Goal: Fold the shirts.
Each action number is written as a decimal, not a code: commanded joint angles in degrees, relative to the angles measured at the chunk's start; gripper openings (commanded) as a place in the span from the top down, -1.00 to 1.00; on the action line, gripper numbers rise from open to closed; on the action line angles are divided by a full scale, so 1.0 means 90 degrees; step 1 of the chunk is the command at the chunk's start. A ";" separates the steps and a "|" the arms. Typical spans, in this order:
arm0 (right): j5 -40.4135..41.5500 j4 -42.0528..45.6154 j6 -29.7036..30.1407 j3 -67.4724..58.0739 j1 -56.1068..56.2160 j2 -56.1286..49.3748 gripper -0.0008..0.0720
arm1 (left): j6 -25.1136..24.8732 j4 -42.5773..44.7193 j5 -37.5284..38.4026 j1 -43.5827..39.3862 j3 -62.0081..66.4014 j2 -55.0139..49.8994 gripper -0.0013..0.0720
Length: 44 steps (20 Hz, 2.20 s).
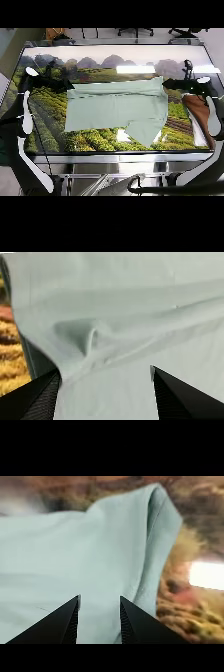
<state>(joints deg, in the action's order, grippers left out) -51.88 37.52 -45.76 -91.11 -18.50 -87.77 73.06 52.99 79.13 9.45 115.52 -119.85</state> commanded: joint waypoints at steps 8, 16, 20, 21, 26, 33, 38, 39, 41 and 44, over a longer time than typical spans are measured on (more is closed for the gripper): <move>-0.2310 0.0886 -0.1591 0.2244 -0.1341 0.2506 0.13 | 0.0172 0.0007 0.0522 0.0993 -0.5085 0.2761 -0.71; -0.1948 0.0879 -0.1775 0.4308 -0.1654 0.3206 -0.30 | -0.0481 -0.0321 -0.1226 0.1324 -0.7225 0.3215 -0.71; -0.1804 0.0879 -0.1787 0.4721 -0.1078 0.2926 -0.30 | -0.0877 -0.1277 -0.1484 0.1093 -0.7019 0.3203 0.02; -0.1804 0.0882 -0.1836 0.4772 -0.0952 0.2851 -0.30 | -0.0908 -0.1207 -0.1455 0.1025 -0.6885 0.3203 0.55; -0.1751 0.0882 -0.1974 0.5119 -0.0350 0.2662 -0.30 | -0.0945 -0.1166 -0.1141 0.0952 -0.6494 0.3203 0.93; -0.2093 0.0879 -0.2089 0.5197 -0.0539 0.2987 -0.29 | -0.0945 -0.1166 -0.0954 0.0952 -0.6499 0.3203 0.93; -0.2322 0.0976 -0.2125 0.5192 -0.1401 0.3733 -0.29 | -0.0945 -0.1168 -0.0959 0.0952 -0.6499 0.3203 0.93; -0.2310 0.1173 -0.2237 0.5202 -0.1506 0.3747 -0.29 | -0.0945 -0.1166 -0.0959 0.0952 -0.6499 0.3203 0.93; -0.2195 0.1547 -0.2351 0.5338 -0.1525 0.3716 -0.29 | -0.0945 -0.1166 -0.0954 0.0952 -0.6499 0.3203 0.93; -0.1897 0.1523 -0.2344 0.5739 -0.1367 0.3543 -0.30 | -0.0945 -0.1168 -0.0957 0.0952 -0.6499 0.3203 0.93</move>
<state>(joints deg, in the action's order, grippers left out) -70.94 49.78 -66.37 -41.91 -31.11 -55.24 64.58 42.52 70.48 18.04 56.97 -91.05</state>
